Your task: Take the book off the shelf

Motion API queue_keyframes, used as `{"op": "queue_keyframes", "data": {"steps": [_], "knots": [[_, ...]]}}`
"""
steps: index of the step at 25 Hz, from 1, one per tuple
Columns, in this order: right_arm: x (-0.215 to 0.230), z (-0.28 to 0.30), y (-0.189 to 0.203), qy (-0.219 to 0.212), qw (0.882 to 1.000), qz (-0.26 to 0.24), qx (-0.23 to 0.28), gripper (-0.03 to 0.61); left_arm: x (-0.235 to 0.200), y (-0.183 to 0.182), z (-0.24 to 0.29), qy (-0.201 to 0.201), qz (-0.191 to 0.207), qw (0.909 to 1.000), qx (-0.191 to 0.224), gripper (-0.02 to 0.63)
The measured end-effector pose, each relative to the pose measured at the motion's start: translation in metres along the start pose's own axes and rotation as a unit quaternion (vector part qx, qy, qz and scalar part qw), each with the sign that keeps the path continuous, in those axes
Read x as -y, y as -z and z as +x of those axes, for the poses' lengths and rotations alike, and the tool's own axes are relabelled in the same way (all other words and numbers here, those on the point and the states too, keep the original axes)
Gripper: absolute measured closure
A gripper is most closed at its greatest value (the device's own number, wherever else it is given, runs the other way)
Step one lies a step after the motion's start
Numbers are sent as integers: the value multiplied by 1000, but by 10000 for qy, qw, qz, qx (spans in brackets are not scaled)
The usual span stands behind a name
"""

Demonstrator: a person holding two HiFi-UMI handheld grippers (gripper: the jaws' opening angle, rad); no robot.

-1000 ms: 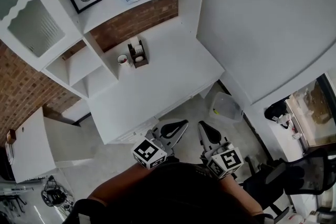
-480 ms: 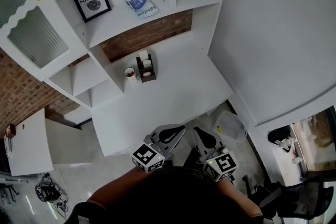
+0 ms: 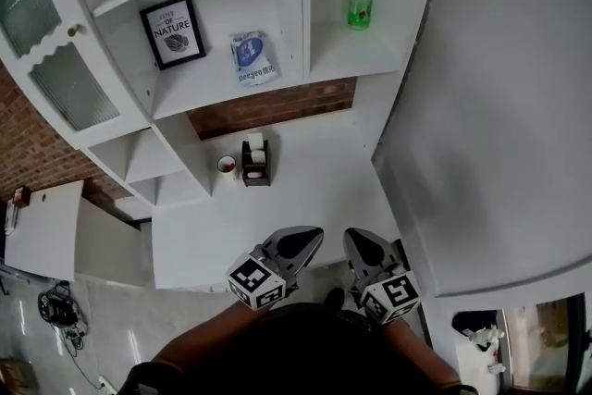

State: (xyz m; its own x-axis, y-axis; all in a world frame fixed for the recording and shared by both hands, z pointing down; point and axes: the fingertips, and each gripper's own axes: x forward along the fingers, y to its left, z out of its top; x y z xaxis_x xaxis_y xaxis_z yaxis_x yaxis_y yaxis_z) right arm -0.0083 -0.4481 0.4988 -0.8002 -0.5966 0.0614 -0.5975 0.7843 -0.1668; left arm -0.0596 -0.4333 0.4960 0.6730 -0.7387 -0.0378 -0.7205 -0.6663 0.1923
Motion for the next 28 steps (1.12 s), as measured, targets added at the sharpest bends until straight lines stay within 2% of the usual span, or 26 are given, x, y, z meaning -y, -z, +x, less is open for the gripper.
{"op": "queue_keyframes", "data": {"steps": [4, 8, 11, 15, 19, 28], "knots": [[47, 3, -20, -288, 9995, -130, -7, 560, -6, -14, 47, -195, 182, 9996, 86, 606], [78, 14, -37, -645, 9970, -438, -7, 560, -15, -30, 82, -319, 570, 9979, 25, 606], [93, 28, -66, -811, 9936, -772, 140, 560, -22, -55, 98, -302, 846, 9960, 37, 606], [100, 48, -124, -1004, 9843, -1363, 497, 560, -30, -91, 119, -219, 1240, 9920, 63, 606], [98, 61, -193, -1264, 9722, -1763, 885, 560, -30, -136, 140, -2, 1762, 9842, 170, 606], [90, 82, -335, -1454, 9477, -2381, 1553, 557, -43, -272, 172, 270, 2574, 9629, 763, 606]]}}
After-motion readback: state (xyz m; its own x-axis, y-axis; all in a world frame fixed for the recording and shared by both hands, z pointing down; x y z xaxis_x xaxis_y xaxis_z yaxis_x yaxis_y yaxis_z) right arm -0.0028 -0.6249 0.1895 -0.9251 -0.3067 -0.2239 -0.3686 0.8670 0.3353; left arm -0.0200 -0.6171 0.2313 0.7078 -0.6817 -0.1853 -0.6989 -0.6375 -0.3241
